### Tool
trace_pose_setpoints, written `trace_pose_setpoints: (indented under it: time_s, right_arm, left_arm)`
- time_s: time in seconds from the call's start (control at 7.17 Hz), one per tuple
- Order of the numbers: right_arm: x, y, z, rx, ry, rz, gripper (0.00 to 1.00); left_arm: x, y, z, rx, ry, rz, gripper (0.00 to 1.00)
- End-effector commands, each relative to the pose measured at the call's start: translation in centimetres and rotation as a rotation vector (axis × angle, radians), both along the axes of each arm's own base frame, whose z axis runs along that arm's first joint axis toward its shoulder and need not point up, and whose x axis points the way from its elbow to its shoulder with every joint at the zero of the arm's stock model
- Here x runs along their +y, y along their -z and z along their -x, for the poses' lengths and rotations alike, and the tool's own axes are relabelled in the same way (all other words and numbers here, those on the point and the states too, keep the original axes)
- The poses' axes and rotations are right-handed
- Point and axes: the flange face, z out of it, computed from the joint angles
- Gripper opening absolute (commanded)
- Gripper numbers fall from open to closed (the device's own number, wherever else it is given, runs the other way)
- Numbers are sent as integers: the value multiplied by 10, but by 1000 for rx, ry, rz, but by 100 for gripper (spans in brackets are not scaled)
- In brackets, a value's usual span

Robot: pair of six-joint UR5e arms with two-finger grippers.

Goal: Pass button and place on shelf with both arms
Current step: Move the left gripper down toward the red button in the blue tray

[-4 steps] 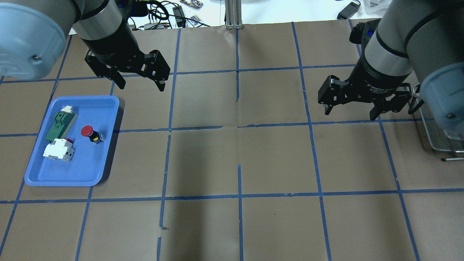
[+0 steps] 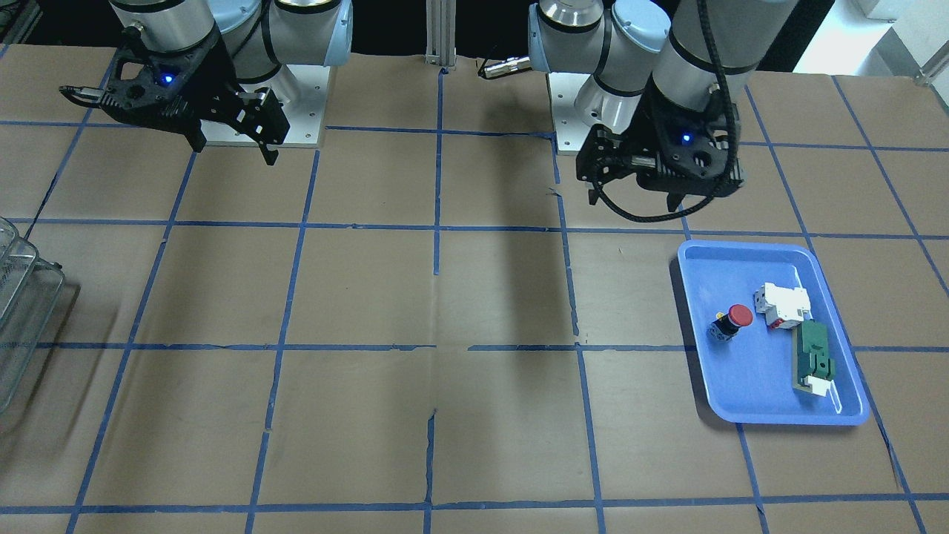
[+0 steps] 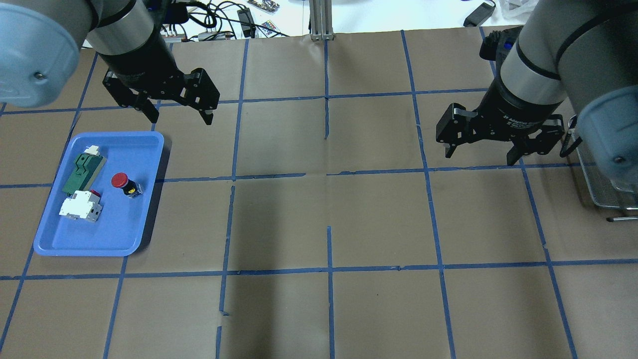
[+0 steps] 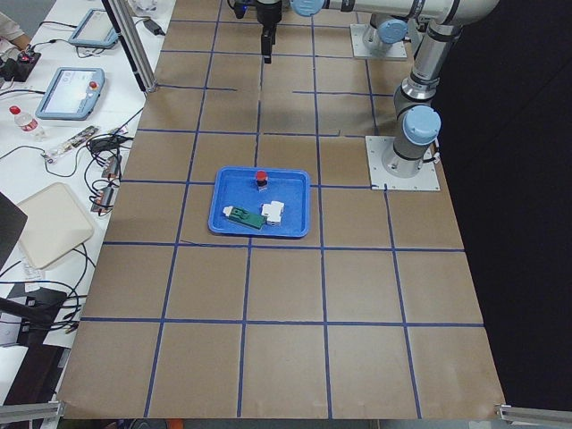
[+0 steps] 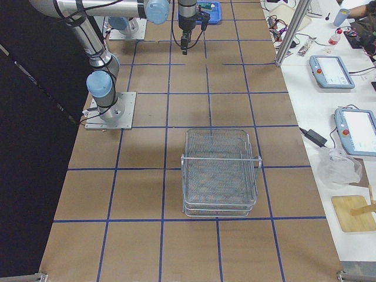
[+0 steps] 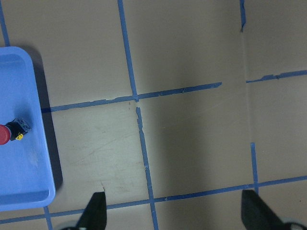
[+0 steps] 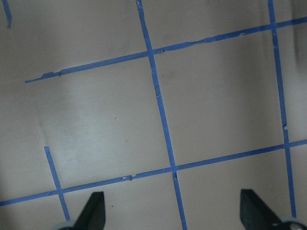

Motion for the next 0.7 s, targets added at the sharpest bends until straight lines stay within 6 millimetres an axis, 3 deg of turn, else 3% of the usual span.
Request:
trace_pose_setpoints:
  time_s: [0.0, 0.14, 0.42, 0.56]
  right_arm:
    - [1, 1, 0, 1, 0, -4, 100]
    - [1, 2, 1, 12, -2, -9, 100]
    - [1, 2, 1, 6, -2, -9, 100]
    - [1, 3, 1, 7, 0, -10, 100]
  left_arm:
    - [-21, 37, -90, 0, -23, -9, 100]
    - [-29, 67, -138, 7, -7, -12, 100]
    - [-20, 143, -235, 40, -82, -46, 97]
    - [-17, 171, -258, 42, -111, -49, 97]
